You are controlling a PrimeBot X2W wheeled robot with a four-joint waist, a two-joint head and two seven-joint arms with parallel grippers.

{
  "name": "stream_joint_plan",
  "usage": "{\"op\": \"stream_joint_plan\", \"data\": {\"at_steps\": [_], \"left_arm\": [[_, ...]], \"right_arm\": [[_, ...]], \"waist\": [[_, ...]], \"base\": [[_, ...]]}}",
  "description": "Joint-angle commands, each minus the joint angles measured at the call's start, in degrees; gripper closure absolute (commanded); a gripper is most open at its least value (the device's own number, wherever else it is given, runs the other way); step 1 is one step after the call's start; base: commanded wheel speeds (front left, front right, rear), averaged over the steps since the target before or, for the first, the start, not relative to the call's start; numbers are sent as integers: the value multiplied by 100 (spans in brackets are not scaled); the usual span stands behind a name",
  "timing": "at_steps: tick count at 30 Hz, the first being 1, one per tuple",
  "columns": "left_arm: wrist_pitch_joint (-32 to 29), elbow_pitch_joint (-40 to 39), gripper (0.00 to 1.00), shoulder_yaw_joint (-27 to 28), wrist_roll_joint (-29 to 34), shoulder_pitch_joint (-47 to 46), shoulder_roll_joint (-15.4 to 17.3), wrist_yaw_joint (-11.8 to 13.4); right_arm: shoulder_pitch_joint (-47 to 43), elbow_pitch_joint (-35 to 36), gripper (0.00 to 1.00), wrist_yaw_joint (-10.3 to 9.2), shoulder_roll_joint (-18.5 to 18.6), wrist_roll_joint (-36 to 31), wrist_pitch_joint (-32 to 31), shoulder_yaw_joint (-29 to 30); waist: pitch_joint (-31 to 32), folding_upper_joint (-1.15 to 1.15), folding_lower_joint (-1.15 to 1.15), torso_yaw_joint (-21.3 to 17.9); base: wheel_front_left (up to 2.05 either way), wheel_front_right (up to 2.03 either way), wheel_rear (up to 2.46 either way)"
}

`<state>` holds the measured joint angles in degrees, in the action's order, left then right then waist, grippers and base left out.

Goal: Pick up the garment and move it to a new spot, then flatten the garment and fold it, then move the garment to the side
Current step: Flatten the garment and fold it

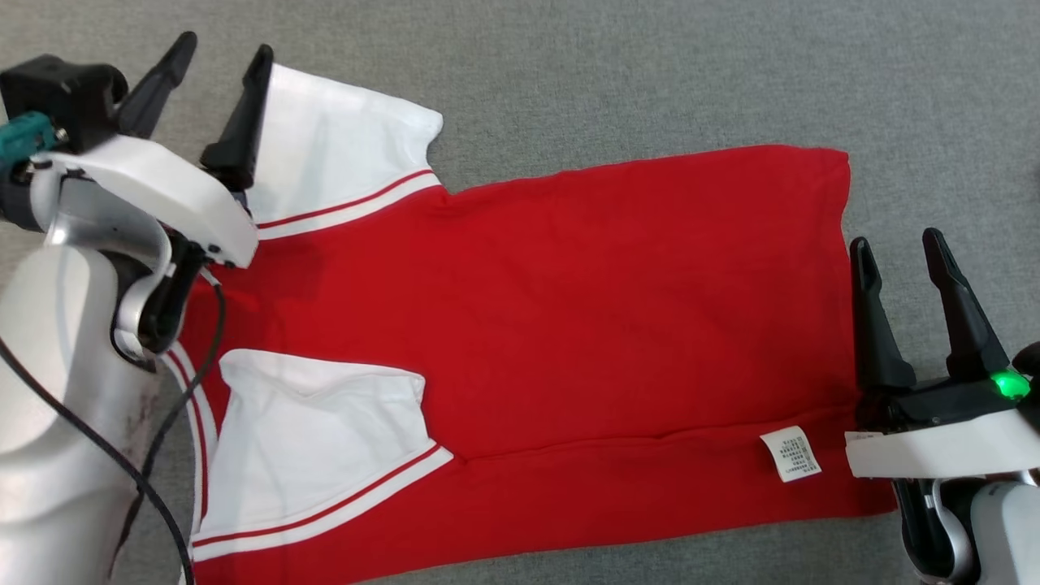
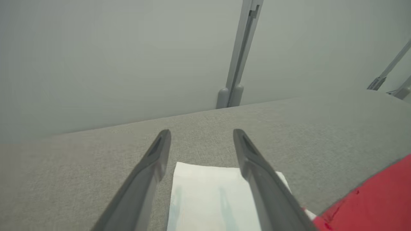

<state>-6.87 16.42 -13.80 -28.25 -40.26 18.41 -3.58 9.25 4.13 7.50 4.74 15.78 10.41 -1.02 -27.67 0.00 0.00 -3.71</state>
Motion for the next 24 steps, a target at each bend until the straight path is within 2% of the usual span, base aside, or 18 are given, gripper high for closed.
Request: {"op": "stream_joint_plan", "data": {"at_steps": [1,4,14,15,16,17,24], "left_arm": [[-65,242,0,-7,-28,-252,76,-73],[-264,868,0,-75,-135,-592,130,-191],[-567,2185,0,-285,-346,-1061,199,-334],[-571,2259,52,-324,-379,-1073,185,-344],[-548,2297,67,-366,-391,-1090,176,-360],[-511,2327,100,-404,-411,-1105,164,-372],[-278,2529,100,-672,-536,-1258,102,-384]], "right_arm": [[96,-65,0,-1,41,38,68,-24],[209,-178,0,-1,37,62,138,-76],[366,-423,0,-1,85,139,254,-141],[385,-442,0,-1,116,116,255,-119],[421,-464,0,-1,155,61,244,-86],[464,-489,0,-1,177,28,215,-56],[941,-798,0,-1,415,138,46,-60]], "waist": [[-265,0,0,-214],[-384,0,0,-306],[-503,0,0,-415],[-498,0,0,-406],[-492,0,0,-390],[-484,0,0,-370],[-482,0,0,-173]], "base": [[0,0,0],[0,0,0],[0,0,0],[0,0,0],[0,0,0],[0,0,0],[0,0,0]]}}
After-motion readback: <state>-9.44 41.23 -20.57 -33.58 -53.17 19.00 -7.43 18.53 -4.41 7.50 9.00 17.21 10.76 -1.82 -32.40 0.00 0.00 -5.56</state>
